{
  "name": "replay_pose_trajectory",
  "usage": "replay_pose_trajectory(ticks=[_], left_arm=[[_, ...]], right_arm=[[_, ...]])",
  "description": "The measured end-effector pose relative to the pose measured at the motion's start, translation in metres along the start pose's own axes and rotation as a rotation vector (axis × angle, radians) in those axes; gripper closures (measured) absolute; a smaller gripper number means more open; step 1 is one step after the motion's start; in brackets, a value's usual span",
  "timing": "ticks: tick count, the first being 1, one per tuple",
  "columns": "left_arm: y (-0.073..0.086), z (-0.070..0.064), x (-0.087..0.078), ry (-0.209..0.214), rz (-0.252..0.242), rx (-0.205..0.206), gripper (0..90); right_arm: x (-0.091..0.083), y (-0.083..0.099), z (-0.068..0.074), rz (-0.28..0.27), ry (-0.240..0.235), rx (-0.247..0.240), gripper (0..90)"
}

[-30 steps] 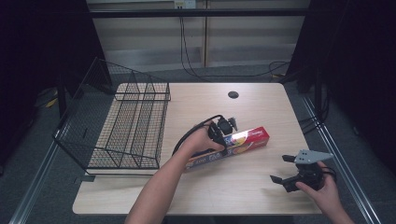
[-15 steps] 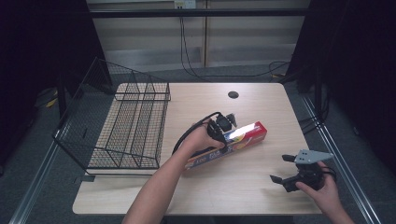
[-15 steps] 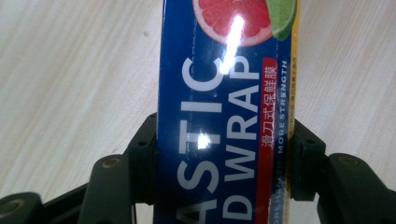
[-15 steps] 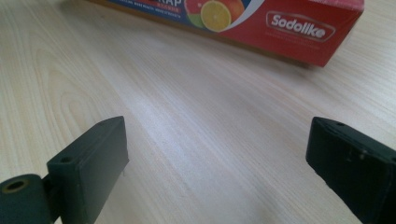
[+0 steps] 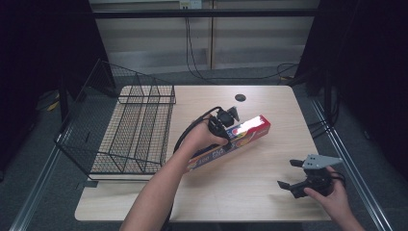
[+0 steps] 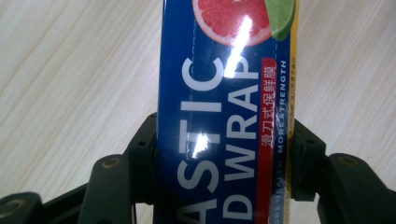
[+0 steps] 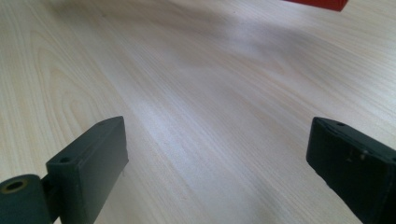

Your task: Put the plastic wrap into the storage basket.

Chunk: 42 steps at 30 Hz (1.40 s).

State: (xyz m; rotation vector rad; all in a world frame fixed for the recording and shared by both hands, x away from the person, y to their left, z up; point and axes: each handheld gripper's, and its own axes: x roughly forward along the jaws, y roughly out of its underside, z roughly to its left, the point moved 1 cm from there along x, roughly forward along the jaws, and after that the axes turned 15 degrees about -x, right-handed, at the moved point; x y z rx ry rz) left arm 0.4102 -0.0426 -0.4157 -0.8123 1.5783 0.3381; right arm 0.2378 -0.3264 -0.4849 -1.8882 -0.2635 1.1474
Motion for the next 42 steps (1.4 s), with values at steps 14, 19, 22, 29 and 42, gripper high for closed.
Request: replay_pose_trajectory(ticks=[14,19,22,29,42], left_arm=[[0.009,0.01,-0.042,-0.017,-0.035,-0.067,42.6],[0.012,0.013,-0.053,-0.026,-0.039,-0.081,42.6],[0.014,0.016,-0.058,-0.023,-0.051,-0.1,42.6],[0.013,0.016,-0.069,-0.026,-0.052,-0.11,42.6],[0.004,0.007,-0.09,-0.025,-0.07,-0.113,42.6]], right_arm=[[0.001,-0.001,0.001,0.0,-0.003,-0.005,4.4],[0.002,-0.001,0.0,0.0,-0.004,-0.003,4.3],[0.002,-0.001,0.0,-0.002,-0.009,-0.003,4.3],[0.003,-0.002,0.0,-0.003,-0.006,-0.002,4.3],[0.003,-0.003,0.0,-0.006,-0.005,-0.007,4.2]])
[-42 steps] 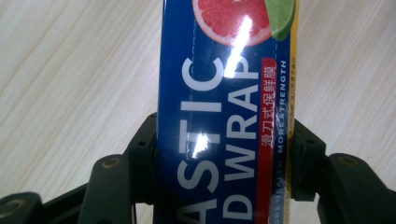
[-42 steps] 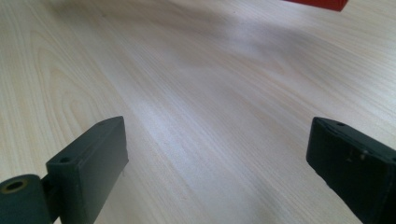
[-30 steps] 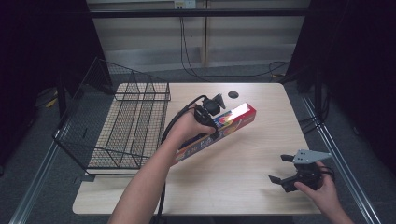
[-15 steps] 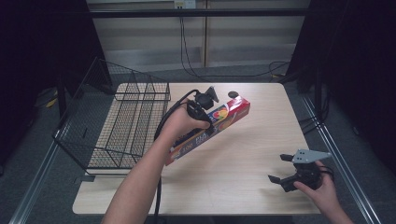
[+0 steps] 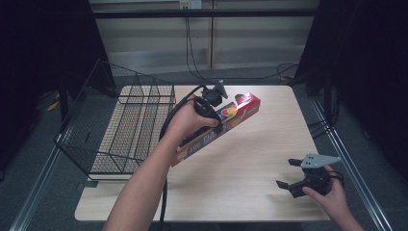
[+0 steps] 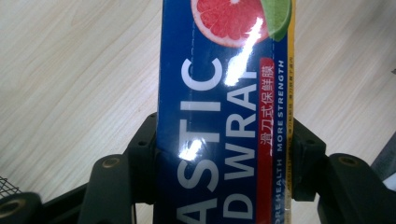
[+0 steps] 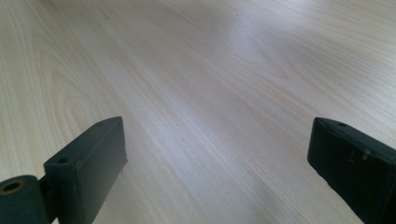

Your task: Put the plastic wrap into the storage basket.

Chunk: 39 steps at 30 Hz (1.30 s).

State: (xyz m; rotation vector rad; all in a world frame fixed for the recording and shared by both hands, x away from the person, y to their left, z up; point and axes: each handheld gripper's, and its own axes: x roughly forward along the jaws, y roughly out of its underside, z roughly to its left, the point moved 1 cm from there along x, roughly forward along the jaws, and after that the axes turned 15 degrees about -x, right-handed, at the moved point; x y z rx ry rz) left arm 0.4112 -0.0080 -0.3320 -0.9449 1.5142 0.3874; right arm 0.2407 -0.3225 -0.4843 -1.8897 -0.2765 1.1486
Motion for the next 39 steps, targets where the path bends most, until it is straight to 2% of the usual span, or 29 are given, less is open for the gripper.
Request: replay_pose_trajectory(ticks=[1,4,8,12,13,14,19,23,28,39], left_arm=[[-0.001,-0.001,-0.002,-0.003,0.006,0.01,42.6],[-0.003,-0.003,-0.007,0.001,-0.001,-0.015,42.6],[-0.006,-0.004,-0.014,-0.011,0.004,0.009,42.6],[-0.007,-0.006,-0.02,-0.017,0.004,0.0,42.6],[-0.007,-0.005,-0.022,-0.015,0.011,0.008,42.6],[-0.007,-0.006,-0.023,-0.02,0.002,-0.007,42.6],[-0.005,-0.003,-0.03,-0.029,-0.013,-0.013,42.6],[-0.003,0.0,-0.036,-0.038,-0.003,-0.021,42.6],[0.001,0.006,-0.043,-0.039,-0.021,-0.052,42.6],[0.004,0.013,-0.054,-0.053,-0.023,-0.07,42.6]], right_arm=[[0.0,0.0,0.0,-0.003,-0.004,0.001,4.2],[0.0,0.0,0.0,-0.001,-0.006,0.001,4.2],[0.0,0.0,0.001,0.0,-0.004,-0.001,4.2],[0.0,0.0,0.001,-0.001,-0.005,0.0,4.2],[0.0,0.0,0.0,-0.002,-0.006,0.0,4.2],[0.0,0.0,0.001,0.0,-0.008,0.003,4.2],[-0.001,-0.001,0.001,-0.001,-0.005,0.003,4.2],[0.0,-0.001,0.001,0.001,-0.001,0.001,4.2],[0.0,-0.001,0.001,0.0,-0.005,0.002,4.2],[0.001,-0.001,0.0,0.005,-0.012,0.0,4.1]])
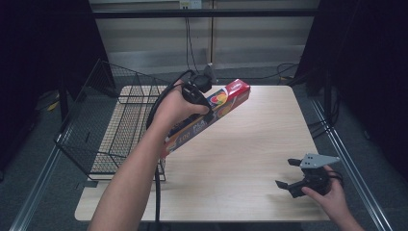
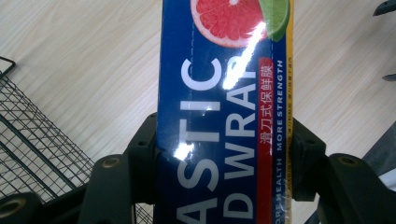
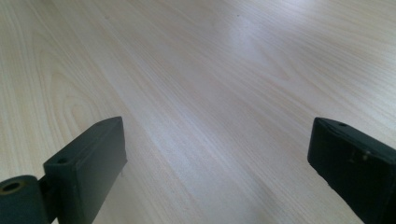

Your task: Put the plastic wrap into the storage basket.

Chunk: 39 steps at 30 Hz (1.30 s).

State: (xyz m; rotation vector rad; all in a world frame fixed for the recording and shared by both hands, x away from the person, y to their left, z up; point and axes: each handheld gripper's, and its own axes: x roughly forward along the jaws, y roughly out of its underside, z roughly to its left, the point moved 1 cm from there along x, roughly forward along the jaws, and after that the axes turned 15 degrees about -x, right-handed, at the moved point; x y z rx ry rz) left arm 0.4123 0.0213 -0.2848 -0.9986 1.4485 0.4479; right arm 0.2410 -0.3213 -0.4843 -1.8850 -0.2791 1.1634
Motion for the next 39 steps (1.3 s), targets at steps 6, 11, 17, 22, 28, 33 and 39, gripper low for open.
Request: replay_pose_trajectory(ticks=[6,11,17,22,28,33,39], left_arm=[[0.001,0.004,-0.006,-0.01,-0.005,-0.011,42.6],[0.003,0.01,-0.011,-0.014,-0.007,-0.021,42.7],[0.008,0.018,-0.015,-0.03,-0.012,-0.058,42.8],[0.012,0.025,-0.021,-0.04,-0.019,-0.079,42.8],[0.018,0.034,-0.028,-0.051,-0.014,-0.105,42.8],[0.023,0.041,-0.035,-0.063,-0.02,-0.129,42.8],[0.029,0.048,-0.044,-0.081,-0.017,-0.154,42.8]], right_arm=[[0.001,0.0,0.0,0.003,-0.001,-0.002,3.8],[0.002,0.0,0.0,0.003,0.005,-0.004,3.4],[0.001,0.0,0.0,-0.002,-0.001,0.0,3.3],[0.001,0.0,0.0,-0.002,0.0,0.0,3.3],[0.001,0.0,0.0,0.0,0.0,-0.004,3.3],[0.001,0.0,0.0,-0.002,0.001,0.0,3.3],[0.001,-0.001,0.0,-0.001,0.002,-0.003,3.3]])
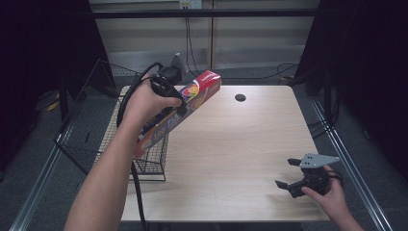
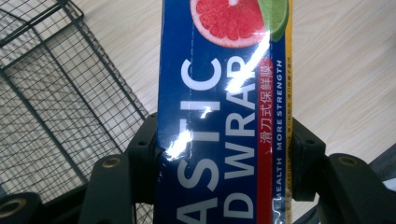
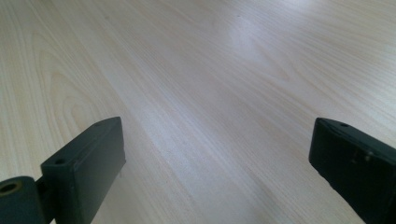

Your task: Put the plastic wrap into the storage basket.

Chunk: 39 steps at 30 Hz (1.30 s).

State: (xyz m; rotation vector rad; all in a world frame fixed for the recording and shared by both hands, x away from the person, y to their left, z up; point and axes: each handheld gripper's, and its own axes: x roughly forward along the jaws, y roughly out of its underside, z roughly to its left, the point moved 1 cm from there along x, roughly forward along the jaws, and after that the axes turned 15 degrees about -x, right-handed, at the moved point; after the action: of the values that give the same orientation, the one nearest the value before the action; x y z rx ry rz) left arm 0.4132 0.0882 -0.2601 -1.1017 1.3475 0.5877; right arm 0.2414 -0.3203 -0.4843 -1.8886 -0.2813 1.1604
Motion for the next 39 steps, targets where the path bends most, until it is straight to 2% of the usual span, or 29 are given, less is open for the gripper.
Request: replay_pose_trajectory(ticks=[20,23,31,36,37,39], left_arm=[[0.013,0.025,-0.013,-0.023,-0.026,-0.08,42.8],[0.014,0.029,-0.014,-0.036,-0.014,-0.091,42.8],[0.018,0.041,-0.02,-0.055,-0.02,-0.127,42.8],[0.021,0.047,-0.023,-0.053,-0.016,-0.147,42.8],[0.022,0.047,-0.023,-0.055,-0.028,-0.152,42.8],[0.023,0.049,-0.025,-0.058,-0.015,-0.152,42.8]], right_arm=[[0.0,-0.001,0.0,0.001,0.007,0.0,3.2],[0.0,-0.001,0.001,0.003,0.002,0.0,3.2],[0.0,-0.001,0.0,0.003,0.002,0.0,3.2],[-0.001,-0.001,0.0,0.002,0.007,-0.001,3.2],[0.0,-0.001,0.001,0.003,0.002,0.0,3.2],[0.0,-0.001,0.001,0.003,0.004,-0.001,3.2]])
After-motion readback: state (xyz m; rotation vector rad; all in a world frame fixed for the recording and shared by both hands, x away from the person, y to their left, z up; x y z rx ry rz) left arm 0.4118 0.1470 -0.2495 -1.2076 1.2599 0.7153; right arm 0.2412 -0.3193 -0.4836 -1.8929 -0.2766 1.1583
